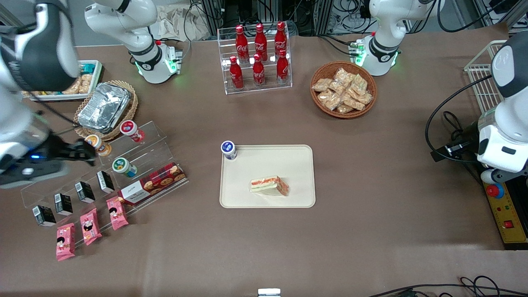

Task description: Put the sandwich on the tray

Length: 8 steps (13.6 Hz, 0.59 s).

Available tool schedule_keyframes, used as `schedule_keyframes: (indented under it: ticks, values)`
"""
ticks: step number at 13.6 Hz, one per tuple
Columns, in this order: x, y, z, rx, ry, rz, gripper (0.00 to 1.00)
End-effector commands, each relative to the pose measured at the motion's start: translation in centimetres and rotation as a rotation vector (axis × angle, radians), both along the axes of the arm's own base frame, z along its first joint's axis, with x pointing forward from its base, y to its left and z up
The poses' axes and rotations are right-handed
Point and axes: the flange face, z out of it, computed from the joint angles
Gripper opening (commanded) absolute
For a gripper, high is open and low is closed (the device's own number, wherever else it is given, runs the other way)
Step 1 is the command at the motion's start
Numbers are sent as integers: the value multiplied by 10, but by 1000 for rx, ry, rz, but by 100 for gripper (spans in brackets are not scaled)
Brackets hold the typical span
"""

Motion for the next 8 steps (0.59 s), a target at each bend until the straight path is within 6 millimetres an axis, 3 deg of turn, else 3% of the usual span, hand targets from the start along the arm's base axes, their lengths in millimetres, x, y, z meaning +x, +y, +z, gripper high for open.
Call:
schedule_keyframes:
  ticks: [1,4,8]
  values:
    - [-29,-27,18,35,-19,-65,98]
    - [-51,-57,17,88,-9,-131,98]
    - [-53,-73,15,106,3,-162,98]
